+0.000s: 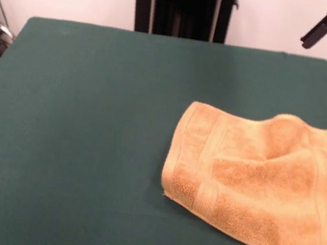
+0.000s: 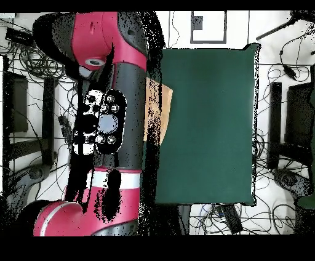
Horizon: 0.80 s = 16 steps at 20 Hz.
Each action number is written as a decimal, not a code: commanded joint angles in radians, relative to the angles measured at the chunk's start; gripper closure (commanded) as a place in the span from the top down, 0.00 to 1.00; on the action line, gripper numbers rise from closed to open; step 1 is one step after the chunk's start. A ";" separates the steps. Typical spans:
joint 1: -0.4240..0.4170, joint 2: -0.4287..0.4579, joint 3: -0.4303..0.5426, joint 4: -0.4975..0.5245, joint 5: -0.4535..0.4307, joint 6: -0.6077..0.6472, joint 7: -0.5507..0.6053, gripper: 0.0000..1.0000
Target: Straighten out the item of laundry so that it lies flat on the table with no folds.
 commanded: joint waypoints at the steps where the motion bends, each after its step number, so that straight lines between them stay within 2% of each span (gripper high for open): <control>1: 0.007 -0.105 0.167 0.148 -0.062 -0.105 -0.398 1.00; 4: -0.001 -0.109 0.182 0.147 -0.068 -0.109 -0.362 1.00; 16: -0.014 -0.142 0.243 0.183 -0.126 -0.137 -0.353 1.00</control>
